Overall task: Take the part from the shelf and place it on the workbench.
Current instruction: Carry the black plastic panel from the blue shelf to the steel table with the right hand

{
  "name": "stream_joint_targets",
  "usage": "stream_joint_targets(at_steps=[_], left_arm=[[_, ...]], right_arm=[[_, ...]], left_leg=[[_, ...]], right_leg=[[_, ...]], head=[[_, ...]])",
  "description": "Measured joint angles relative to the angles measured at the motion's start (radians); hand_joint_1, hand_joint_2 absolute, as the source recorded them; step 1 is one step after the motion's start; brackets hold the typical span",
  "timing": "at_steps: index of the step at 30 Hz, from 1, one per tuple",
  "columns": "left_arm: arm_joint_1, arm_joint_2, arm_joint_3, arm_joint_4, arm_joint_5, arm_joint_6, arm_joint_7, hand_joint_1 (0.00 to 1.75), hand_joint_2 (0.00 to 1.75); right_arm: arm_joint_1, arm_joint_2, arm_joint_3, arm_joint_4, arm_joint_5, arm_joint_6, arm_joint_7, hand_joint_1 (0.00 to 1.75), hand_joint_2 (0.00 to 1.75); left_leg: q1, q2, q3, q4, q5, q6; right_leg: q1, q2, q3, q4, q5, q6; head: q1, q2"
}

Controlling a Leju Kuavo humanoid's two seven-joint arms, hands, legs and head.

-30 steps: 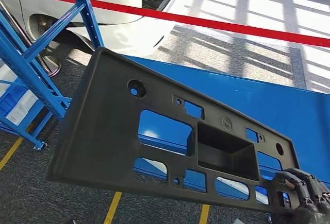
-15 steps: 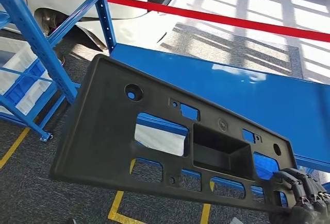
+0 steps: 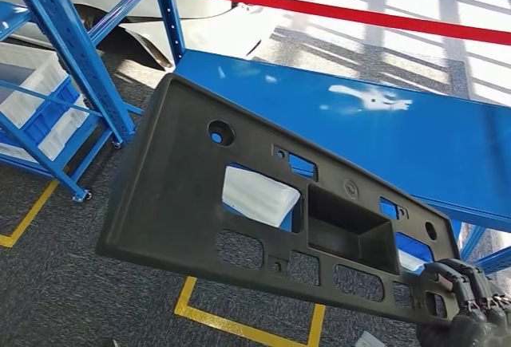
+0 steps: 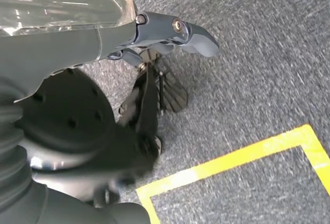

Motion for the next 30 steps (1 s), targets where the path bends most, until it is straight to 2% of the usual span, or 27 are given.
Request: stream_joint_targets(at_steps=[1, 2, 4, 6, 7, 11, 13, 15, 17, 18, 19, 21, 22, 23, 24, 25, 27, 28, 29, 30], left_arm=[[0.000, 0.000, 0.000, 0.000, 0.000, 0.000, 0.000, 0.00, 1.75], [0.000, 0.000, 0.000, 0.000, 0.000, -0.001, 0.000, 0.00, 1.75], [0.000, -0.001, 0.000, 0.000, 0.000, 0.000, 0.000, 0.00, 1.75], [0.000, -0.002, 0.000, 0.000, 0.000, 0.000, 0.000, 0.00, 1.75], [0.000, -0.002, 0.000, 0.000, 0.000, 0.000, 0.000, 0.00, 1.75], [0.000, -0.002, 0.000, 0.000, 0.000, 0.000, 0.000, 0.00, 1.75], [0.000, -0.002, 0.000, 0.000, 0.000, 0.000, 0.000, 0.00, 1.75], [0.000, -0.002, 0.000, 0.000, 0.000, 0.000, 0.000, 0.00, 1.75], [0.000, -0.002, 0.000, 0.000, 0.000, 0.000, 0.000, 0.00, 1.75], [0.000, -0.002, 0.000, 0.000, 0.000, 0.000, 0.000, 0.00, 1.75], [0.000, -0.003, 0.000, 0.000, 0.000, -0.001, 0.001, 0.00, 1.75], [0.000, -0.004, 0.000, 0.000, -0.001, -0.003, 0.001, 0.00, 1.75], [0.001, -0.005, 0.000, 0.000, -0.001, -0.004, 0.001, 0.00, 1.75], [0.001, -0.004, 0.001, 0.000, -0.001, -0.004, 0.001, 0.00, 1.75], [0.001, -0.004, 0.001, 0.000, -0.001, -0.005, 0.001, 0.00, 1.75], [0.001, -0.003, 0.001, 0.000, 0.000, -0.004, 0.001, 0.00, 1.75], [0.000, -0.002, 0.002, 0.000, 0.000, -0.004, 0.001, 0.00, 1.75], [0.000, -0.002, 0.002, 0.000, 0.000, -0.004, 0.001, 0.00, 1.75], [0.000, -0.002, 0.002, 0.000, 0.000, -0.005, 0.001, 0.00, 1.75], [0.000, -0.001, 0.002, 0.000, 0.000, -0.005, 0.001, 0.00, 1.75]], right_arm=[[0.000, 0.000, 0.000, 0.000, -0.001, 0.000, 0.000, 1.75, 1.75], [0.000, 0.000, 0.000, 0.000, -0.002, -0.001, 0.001, 1.75, 1.75], [0.000, 0.000, 0.000, 0.000, -0.002, -0.001, 0.001, 1.75, 1.75], [0.001, 0.000, 0.000, 0.000, -0.003, -0.001, 0.001, 1.75, 1.75], [0.001, 0.000, 0.000, 0.000, -0.003, -0.001, 0.001, 1.75, 1.75], [0.001, 0.000, 0.000, 0.000, -0.003, -0.001, 0.001, 1.75, 1.75], [0.001, 0.000, 0.000, 0.000, -0.003, -0.001, 0.001, 1.75, 1.75], [0.001, 0.000, 0.000, 0.000, -0.003, -0.001, 0.001, 1.75, 1.75], [0.000, 0.000, 0.000, 0.001, -0.004, -0.001, 0.001, 1.75, 1.75], [0.000, 0.000, 0.000, 0.003, -0.004, -0.001, 0.002, 1.75, 1.75], [-0.001, 0.000, 0.000, 0.004, -0.006, -0.001, 0.004, 1.75, 1.75], [-0.005, 0.000, 0.000, 0.008, -0.010, -0.001, 0.009, 1.75, 1.75], [-0.006, 0.000, 0.000, 0.008, -0.012, -0.001, 0.012, 1.75, 1.75], [-0.006, 0.000, 0.000, 0.009, -0.014, -0.001, 0.014, 1.75, 1.75], [-0.006, 0.000, 0.000, 0.009, -0.016, -0.001, 0.015, 1.75, 1.75], [-0.006, 0.000, 0.000, 0.010, -0.018, -0.001, 0.016, 1.75, 1.75], [-0.007, 0.000, 0.001, 0.013, -0.023, -0.001, 0.020, 1.75, 1.75], [-0.006, 0.000, 0.001, 0.014, -0.025, -0.001, 0.023, 1.75, 1.75], [-0.006, 0.000, 0.001, 0.017, -0.029, -0.001, 0.027, 1.75, 1.75], [-0.007, 0.000, 0.001, 0.020, -0.033, -0.001, 0.031, 1.75, 1.75]], left_leg=[[0.000, -0.001, 0.024, -0.042, -0.012, 0.004], [-0.003, -0.002, 0.033, -0.062, -0.021, 0.011], [-0.006, 0.000, 0.020, -0.062, -0.011, 0.031], [-0.006, 0.003, 0.009, -0.063, 0.001, 0.046], [-0.006, 0.004, 0.006, -0.063, 0.004, 0.049], [-0.006, 0.004, 0.006, -0.063, 0.005, 0.050], [-0.006, 0.004, 0.003, -0.063, 0.007, 0.051], [-0.007, 0.005, -0.006, -0.063, 0.015, 0.056], [-0.011, 0.007, -0.024, -0.062, 0.030, 0.063], [-0.017, 0.008, -0.047, -0.060, 0.047, 0.066], [-0.026, 0.008, -0.074, -0.059, 0.071, 0.066], [-0.036, 0.009, -0.125, -0.056, 0.120, 0.062], [-0.037, 0.008, -0.136, -0.056, 0.136, 0.056], [-0.035, 0.007, -0.143, -0.054, 0.138, 0.051], [-0.034, 0.005, -0.150, -0.044, 0.123, 0.046], [-0.033, 0.003, -0.160, -0.020, 0.090, 0.040], [-0.027, 0.000, -0.183, 0.080, -0.015, 0.030], [-0.023, 0.000, -0.192, 0.144, -0.055, 0.026], [-0.019, 0.000, -0.194, 0.197, -0.071, 0.021], [-0.015, 0.000, -0.186, 0.226, -0.062, 0.018]], right_leg=[[0.001, 0.000, -0.010, 0.009, 0.006, 0.006], [0.001, 0.000, -0.016, 0.013, 0.013, 0.012], [-0.002, 0.000, -0.022, 0.015, 0.021, 0.024], [-0.005, 0.001, -0.028, 0.021, 0.007, 0.030], [-0.007, 0.001, -0.029, 0.025, -0.002, 0.032], [-0.007, 0.001, -0.029, 0.026, -0.005, 0.032], [-0.007, 0.001, -0.031, 0.032, -0.017, 0.033], [-0.007, 0.001, -0.040, 0.067, -0.063, 0.035], [-0.007, 0.001, -0.056, 0.152, -0.140, 0.039], [-0.006, 0.001, -0.044, 0.194, -0.149, 0.036], [0.001, 0.004, 0.023, 0.149, -0.150, 0.022], [0.018, 0.009, 0.162, 0.009, -0.119, -0.007], [0.026, 0.011, 0.213, -0.073, -0.115, -0.019], [0.025, 0.008, 0.208, -0.080, -0.108, -0.021], [0.024, 0.006, 0.199, -0.084, -0.097, -0.026], [0.021, 0.003, 0.188, -0.088, -0.085, -0.031], [0.018, -0.001, 0.157, -0.085, -0.063, -0.037], [0.018, -0.002, 0.139, -0.080, -0.052, -0.037], [0.017, -0.003, 0.119, -0.073, -0.042, -0.035], [0.016, -0.004, 0.097, -0.064, -0.032, -0.032]], head=[[0.000, 0.000], [0.001, 0.000], [0.001, 0.000], [0.001, 0.000], [0.002, 0.000], [0.002, 0.000], [0.003, 0.000], [0.004, 0.000], [0.004, 0.000], [0.004, 0.000], [0.004, 0.000], [0.002, 0.000], [0.002, 0.000], [0.001, 0.000], [0.001, 0.000], [0.001, 0.000], [0.000, 0.000], [0.000, 0.000], [0.000, 0.000], [0.000, 0.000]])
